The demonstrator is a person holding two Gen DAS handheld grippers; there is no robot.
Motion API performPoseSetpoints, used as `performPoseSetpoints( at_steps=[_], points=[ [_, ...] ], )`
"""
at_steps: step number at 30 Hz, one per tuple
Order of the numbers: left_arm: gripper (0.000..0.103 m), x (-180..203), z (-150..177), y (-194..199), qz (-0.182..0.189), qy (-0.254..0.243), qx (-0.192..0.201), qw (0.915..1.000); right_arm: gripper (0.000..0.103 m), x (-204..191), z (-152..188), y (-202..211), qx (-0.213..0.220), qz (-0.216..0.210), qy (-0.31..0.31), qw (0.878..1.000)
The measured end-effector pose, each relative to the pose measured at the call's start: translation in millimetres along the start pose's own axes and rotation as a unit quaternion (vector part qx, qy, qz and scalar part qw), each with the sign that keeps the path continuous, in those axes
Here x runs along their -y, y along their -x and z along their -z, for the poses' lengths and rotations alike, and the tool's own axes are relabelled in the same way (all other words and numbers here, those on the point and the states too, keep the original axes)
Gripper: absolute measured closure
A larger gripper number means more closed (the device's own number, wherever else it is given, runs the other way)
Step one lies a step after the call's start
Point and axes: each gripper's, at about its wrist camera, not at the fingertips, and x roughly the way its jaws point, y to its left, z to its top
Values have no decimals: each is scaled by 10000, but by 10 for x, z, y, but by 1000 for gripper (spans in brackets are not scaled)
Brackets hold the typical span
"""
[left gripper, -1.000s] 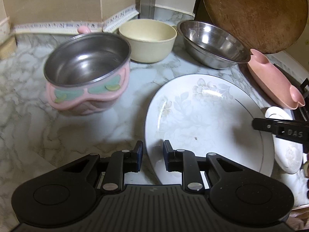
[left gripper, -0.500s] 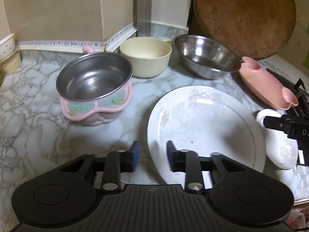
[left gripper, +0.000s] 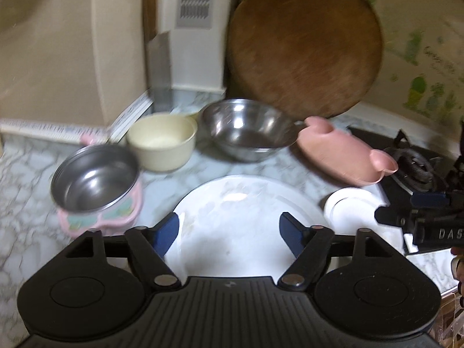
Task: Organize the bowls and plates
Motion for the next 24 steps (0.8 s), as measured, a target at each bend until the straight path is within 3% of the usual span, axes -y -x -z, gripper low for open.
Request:
performPoseSetpoints(
  at_steps=[5, 17, 24],
  points=[
    [25, 195, -74, -13, 236, -260, 162, 9993, 7, 117, 74, 174, 89, 184, -28, 9998],
    [25, 746, -303, -211, 1015, -969, 135, 9900, 7, 400, 299, 363, 82, 582, -303, 9978],
    [25, 896, -332, -313, 1360, -1020, 190, 9853, 7, 527, 361, 388, 47, 643, -414, 9971]
  ],
)
